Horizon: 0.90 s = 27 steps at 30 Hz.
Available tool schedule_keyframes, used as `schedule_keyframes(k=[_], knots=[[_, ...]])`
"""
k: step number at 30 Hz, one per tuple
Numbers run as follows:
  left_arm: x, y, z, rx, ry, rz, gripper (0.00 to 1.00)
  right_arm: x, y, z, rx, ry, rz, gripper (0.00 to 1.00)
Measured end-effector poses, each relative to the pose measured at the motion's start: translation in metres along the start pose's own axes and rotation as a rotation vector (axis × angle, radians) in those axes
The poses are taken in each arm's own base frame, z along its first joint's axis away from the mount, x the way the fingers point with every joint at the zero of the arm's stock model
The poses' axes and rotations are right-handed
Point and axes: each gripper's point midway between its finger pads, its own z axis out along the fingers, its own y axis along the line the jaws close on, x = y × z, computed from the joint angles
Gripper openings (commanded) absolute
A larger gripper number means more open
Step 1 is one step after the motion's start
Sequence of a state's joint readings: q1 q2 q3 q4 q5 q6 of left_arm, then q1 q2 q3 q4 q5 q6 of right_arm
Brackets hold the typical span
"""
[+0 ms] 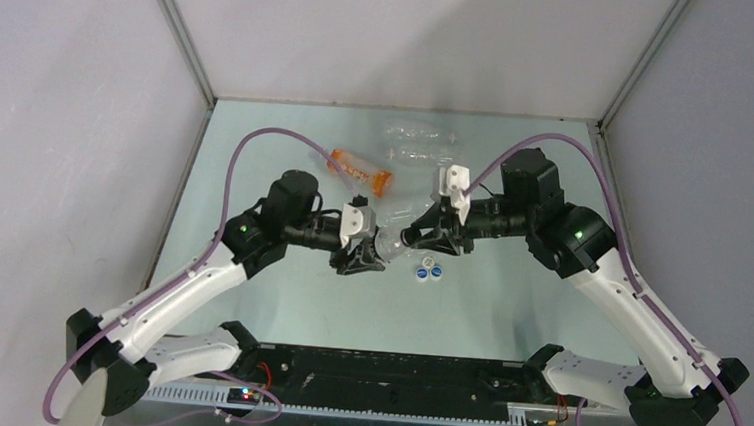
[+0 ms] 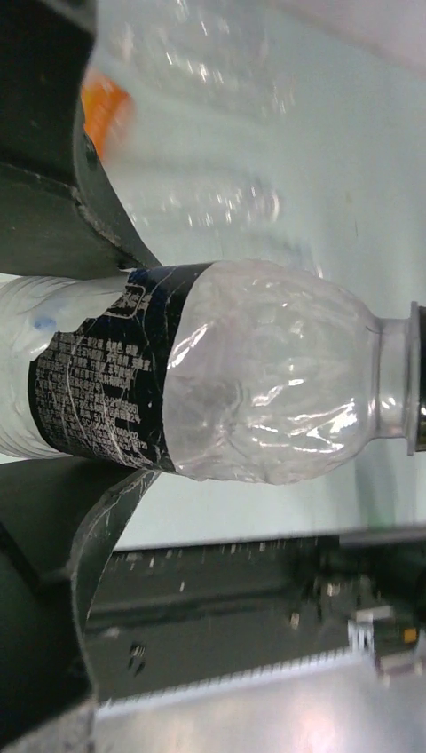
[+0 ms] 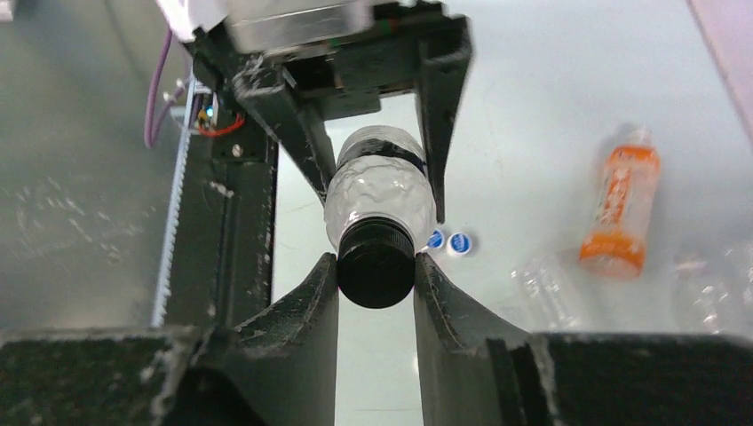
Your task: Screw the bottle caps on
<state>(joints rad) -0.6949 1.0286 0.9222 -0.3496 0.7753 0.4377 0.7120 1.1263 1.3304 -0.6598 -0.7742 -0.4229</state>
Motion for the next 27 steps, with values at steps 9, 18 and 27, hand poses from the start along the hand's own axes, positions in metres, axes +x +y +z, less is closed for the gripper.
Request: schedule_keyframes(k=[9, 18, 27], knots=[[0.009, 0.049, -0.006, -0.490, 0.108, 0.281, 0.00, 0.016, -0.035, 0.004, 0.289, 0.027, 0.651, 0.00], [0.009, 0.082, -0.012, -0.770, 0.224, 0.447, 0.00, 0.023, -0.056, 0.003, 0.428, -0.026, 1.026, 0.38], [0.016, 0.074, -0.006, -0.519, 0.189, 0.333, 0.00, 0.007, -0.057, -0.013, 0.392, -0.057, 0.726, 0.67]])
